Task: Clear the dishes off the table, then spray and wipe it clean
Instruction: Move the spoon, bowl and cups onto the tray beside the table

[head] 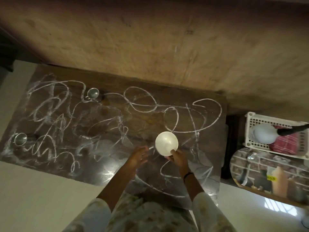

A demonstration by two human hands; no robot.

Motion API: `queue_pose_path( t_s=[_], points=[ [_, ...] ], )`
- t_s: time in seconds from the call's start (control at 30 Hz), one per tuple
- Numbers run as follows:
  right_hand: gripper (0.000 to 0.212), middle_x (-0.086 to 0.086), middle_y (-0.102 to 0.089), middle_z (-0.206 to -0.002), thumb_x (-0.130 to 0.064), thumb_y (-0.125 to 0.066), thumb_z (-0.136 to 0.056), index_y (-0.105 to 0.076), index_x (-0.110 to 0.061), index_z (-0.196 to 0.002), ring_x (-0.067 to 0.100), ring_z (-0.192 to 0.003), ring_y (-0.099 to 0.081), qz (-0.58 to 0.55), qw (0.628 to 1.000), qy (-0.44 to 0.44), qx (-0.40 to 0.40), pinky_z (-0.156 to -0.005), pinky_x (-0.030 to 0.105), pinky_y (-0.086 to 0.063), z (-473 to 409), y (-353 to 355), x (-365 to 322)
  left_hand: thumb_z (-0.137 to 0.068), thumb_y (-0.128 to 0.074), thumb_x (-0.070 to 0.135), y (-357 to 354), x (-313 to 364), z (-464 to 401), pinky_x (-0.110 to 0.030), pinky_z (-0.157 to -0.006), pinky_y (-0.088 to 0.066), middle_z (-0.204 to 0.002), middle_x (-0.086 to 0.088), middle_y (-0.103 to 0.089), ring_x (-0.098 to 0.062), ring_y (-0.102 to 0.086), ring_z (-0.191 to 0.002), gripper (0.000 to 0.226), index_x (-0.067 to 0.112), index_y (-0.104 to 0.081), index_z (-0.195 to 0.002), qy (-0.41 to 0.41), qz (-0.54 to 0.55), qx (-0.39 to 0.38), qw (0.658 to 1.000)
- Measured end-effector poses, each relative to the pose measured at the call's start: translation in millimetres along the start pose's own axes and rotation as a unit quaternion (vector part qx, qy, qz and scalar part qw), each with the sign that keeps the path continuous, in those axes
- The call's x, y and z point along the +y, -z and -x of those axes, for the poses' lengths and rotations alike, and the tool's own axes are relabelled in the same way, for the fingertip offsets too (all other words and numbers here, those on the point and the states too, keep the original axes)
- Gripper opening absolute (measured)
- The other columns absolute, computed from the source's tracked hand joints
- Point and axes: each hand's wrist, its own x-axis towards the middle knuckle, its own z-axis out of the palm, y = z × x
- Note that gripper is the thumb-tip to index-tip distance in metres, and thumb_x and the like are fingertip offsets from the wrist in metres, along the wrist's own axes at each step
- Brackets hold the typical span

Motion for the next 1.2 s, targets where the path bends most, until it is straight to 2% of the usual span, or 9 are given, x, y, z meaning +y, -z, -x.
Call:
queue_pose_path(
  t_s=[0.2,0.33,0.43,0.53,0.7,0.77,0.9,1.07,1.2],
  points=[
    [0.027,0.014,-0.065,-0.107,-0.004,-0.059,-0.091,-0.062,0.008,-0.115,0.012,-0.078,-0.066,0.037,0.995,0.09,0.008,-0.057,0.015,-0.054,61,77,2,-0.095,-0.049,0.024,-88,-13,20,-0.031,-0.084,-0.049,-0.129,-0.009,-0.056,-0.026,-0.054,-0.117,0.035,0.012,-0.051,-0.128,-0.024,-0.019,-0.061,0.998],
    [0.022,0.013,-0.07,-0.101,-0.013,-0.059,-0.092,-0.068,0.002,-0.106,0.024,-0.09,-0.065,0.042,0.991,0.123,0.035,-0.07,0.022,-0.055,77,153,-1,-0.095,-0.048,0.021,-150,-33,32,-0.038,-0.097,-0.045,-0.124,-0.006,-0.057,-0.022,-0.054,-0.115,0.019,0.019,-0.057,-0.112,-0.027,-0.037,-0.104,0.993],
    [0.02,0.012,-0.069,-0.101,-0.012,-0.059,-0.092,-0.067,-0.001,-0.107,0.028,-0.097,-0.064,0.007,0.988,0.124,0.09,-0.083,0.039,-0.055,86,216,-5,-0.096,-0.046,0.027,-200,-47,44,-0.026,-0.085,-0.049,-0.131,-0.001,-0.055,-0.017,-0.054,-0.116,0.032,0.017,-0.053,-0.126,-0.031,-0.093,-0.16,0.982],
    [0.018,0.013,-0.067,-0.102,-0.01,-0.058,-0.092,-0.065,0.001,-0.104,0.032,-0.1,-0.063,-0.043,0.98,0.118,0.155,-0.078,0.037,-0.055,89,272,-7,-0.097,-0.042,0.03,-239,-62,53,-0.025,-0.091,-0.046,-0.132,0.004,-0.053,-0.015,-0.052,-0.12,0.038,0.017,-0.049,-0.132,-0.028,-0.13,-0.196,0.972],
    [0.028,0.015,-0.058,-0.112,0.0,-0.05,-0.093,-0.056,0.012,-0.117,0.028,-0.099,-0.053,-0.145,0.95,0.093,0.259,-0.05,0.011,-0.05,88,340,-6,-0.097,-0.039,0.033,-270,-81,66,-0.022,-0.082,-0.048,-0.127,0.006,-0.059,-0.008,-0.057,-0.112,0.035,0.019,-0.055,-0.125,-0.031,-0.159,-0.216,0.963],
    [0.032,0.021,-0.057,-0.122,0.0,-0.051,-0.092,-0.053,0.013,-0.12,0.03,-0.102,-0.055,-0.169,0.943,0.065,0.278,-0.054,0.013,-0.054,72,365,1,-0.098,-0.038,0.032,-273,-87,69,-0.023,-0.081,-0.049,-0.126,0.006,-0.06,-0.009,-0.058,-0.112,0.034,0.019,-0.056,-0.123,-0.03,-0.159,-0.206,0.965],
    [0.032,0.027,-0.056,-0.126,-0.007,-0.049,-0.093,-0.054,0.012,-0.118,0.027,-0.092,-0.057,-0.157,0.961,-0.03,0.227,-0.095,0.04,-0.052,59,387,-1,-0.098,-0.038,0.032,-268,-93,71,-0.024,-0.081,-0.049,-0.126,0.003,-0.061,-0.011,-0.058,-0.113,0.034,0.017,-0.057,-0.122,-0.039,-0.155,-0.176,0.971],
    [0.039,-0.005,-0.041,-0.134,-0.003,-0.046,-0.096,-0.039,0.008,-0.134,0.012,-0.069,-0.069,-0.259,0.948,-0.012,0.185,-0.074,0.024,-0.058,48,388,-7,-0.1,-0.035,0.028,-256,-92,74,-0.029,-0.092,-0.048,-0.123,0.001,-0.062,-0.016,-0.058,-0.114,0.031,0.017,-0.059,-0.115,-0.048,-0.131,-0.142,0.98],
    [0.037,0.015,-0.059,-0.128,-0.03,-0.041,-0.101,-0.053,-0.002,-0.122,0.025,-0.109,-0.06,-0.088,0.977,-0.001,0.196,-0.086,0.03,-0.046,38,391,3,-0.1,-0.035,0.028,-245,-91,73,-0.033,-0.096,-0.046,-0.122,0.0,-0.062,-0.017,-0.058,-0.113,0.029,0.018,-0.06,-0.113,-0.044,-0.113,-0.128,0.984]
  ],
)
